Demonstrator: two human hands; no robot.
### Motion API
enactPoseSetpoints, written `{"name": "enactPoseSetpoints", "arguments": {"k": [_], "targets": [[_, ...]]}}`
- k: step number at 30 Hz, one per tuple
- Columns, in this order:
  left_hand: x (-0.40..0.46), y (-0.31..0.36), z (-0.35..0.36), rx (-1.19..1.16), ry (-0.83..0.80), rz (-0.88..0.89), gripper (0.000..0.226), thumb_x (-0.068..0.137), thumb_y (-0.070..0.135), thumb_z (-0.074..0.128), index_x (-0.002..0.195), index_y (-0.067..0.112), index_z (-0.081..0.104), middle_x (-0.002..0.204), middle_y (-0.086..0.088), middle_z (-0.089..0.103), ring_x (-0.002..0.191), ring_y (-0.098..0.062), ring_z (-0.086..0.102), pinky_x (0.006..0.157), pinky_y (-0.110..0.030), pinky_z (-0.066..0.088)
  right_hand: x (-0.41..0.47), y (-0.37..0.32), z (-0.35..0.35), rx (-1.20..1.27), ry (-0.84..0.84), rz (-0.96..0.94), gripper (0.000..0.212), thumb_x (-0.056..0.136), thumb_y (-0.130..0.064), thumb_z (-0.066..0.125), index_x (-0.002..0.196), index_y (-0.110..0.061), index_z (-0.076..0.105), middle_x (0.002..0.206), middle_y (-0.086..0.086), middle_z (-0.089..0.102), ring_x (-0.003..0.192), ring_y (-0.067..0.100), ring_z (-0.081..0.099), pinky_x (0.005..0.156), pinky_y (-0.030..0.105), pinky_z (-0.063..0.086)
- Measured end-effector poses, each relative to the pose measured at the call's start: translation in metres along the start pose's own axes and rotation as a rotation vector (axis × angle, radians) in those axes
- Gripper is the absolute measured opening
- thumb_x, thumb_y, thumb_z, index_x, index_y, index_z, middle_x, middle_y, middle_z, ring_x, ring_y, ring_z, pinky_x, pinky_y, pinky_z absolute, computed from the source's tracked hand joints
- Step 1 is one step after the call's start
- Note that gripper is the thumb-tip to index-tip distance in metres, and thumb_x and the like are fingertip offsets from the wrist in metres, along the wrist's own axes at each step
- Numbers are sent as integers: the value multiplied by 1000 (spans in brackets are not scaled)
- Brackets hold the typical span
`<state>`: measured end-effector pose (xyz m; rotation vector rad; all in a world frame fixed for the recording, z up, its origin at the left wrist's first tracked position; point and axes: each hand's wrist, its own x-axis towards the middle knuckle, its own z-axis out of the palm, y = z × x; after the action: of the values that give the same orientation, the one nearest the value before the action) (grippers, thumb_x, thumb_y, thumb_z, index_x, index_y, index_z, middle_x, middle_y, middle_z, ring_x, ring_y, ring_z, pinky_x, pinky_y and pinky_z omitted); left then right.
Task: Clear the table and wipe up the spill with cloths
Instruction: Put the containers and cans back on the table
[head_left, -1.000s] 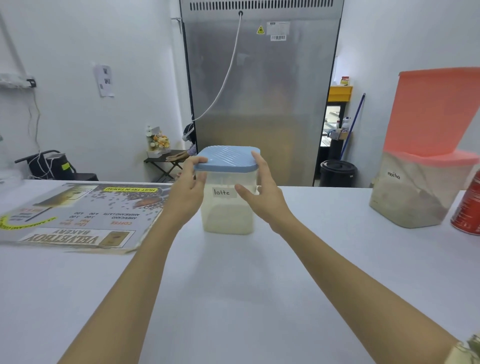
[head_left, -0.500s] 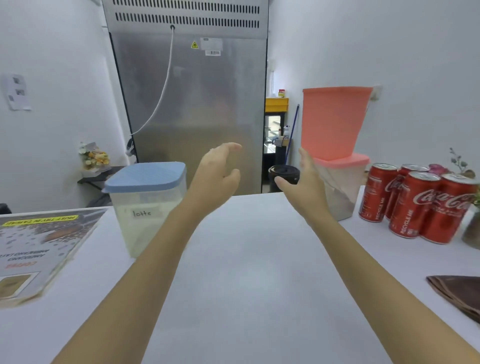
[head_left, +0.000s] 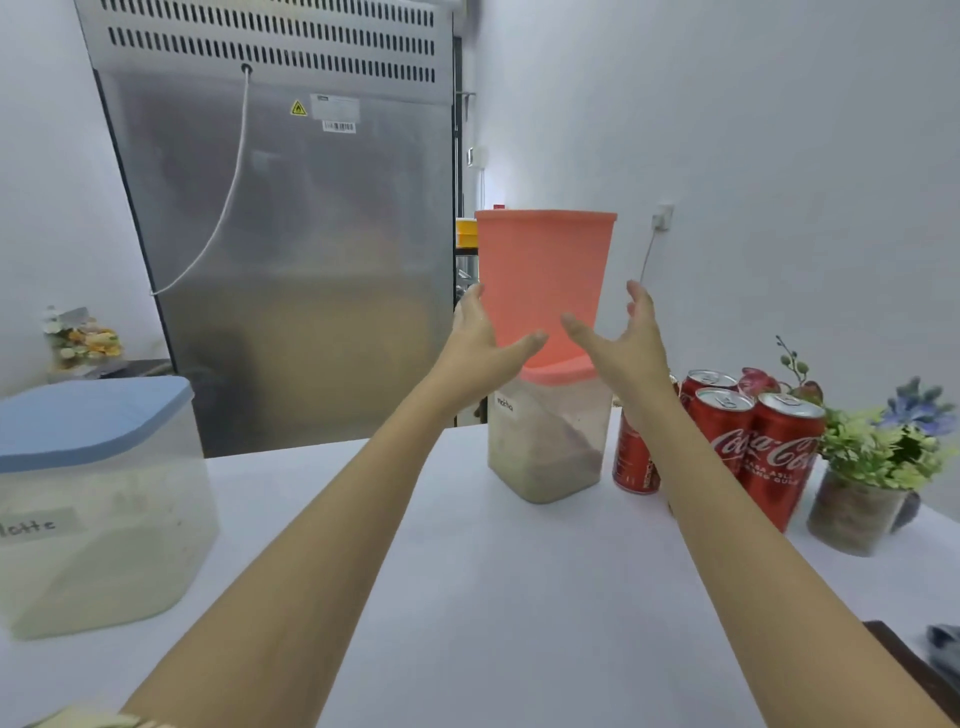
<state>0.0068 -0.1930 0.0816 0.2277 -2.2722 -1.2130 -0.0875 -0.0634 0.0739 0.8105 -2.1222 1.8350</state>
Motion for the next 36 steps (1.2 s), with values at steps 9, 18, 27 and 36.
{"name": "enactPoseSetpoints", "arguments": {"k": [9, 18, 27, 36], "targets": [[38, -21, 22, -102, 67, -45, 127, 58, 57, 72, 142, 39, -21, 149, 4, 32, 131, -13, 42, 108, -40, 38, 24, 22, 25, 132, -152, 19, 87, 79, -38, 73, 144, -18, 20, 138, -3, 42, 128, 16, 44, 108, 36, 38], [9, -25, -37, -93, 37, 7, 121, 69, 15, 80, 148, 38, -9, 137, 14, 40, 122, -11, 51, 102, -40, 45, -2, -8, 41, 166, -111, -59, 92, 68, -33, 84, 142, -19, 32, 130, 6, 39, 116, 20, 51, 98, 43, 48], [-105, -13, -178, 200, 345, -105, 82, 62, 7, 75, 134, 27, 40, 110, 10, 63, 99, -7, 62, 88, -35, 53, -86, -98, 144, 323, -364, -293, 69, 88, -25, 63, 142, -25, 21, 118, -20, 47, 109, 10, 52, 98, 42, 48], [-171, -14, -253, 131, 590, -299, 109, 49, 7, 50, 147, 25, 4, 116, -2, 56, 110, -29, 55, 93, -52, 48, -154, -153, 215, 279, -551, -303, 72, 93, -18, 52, 150, -26, 9, 138, 3, 49, 117, 27, 55, 99, 44, 44]]}}
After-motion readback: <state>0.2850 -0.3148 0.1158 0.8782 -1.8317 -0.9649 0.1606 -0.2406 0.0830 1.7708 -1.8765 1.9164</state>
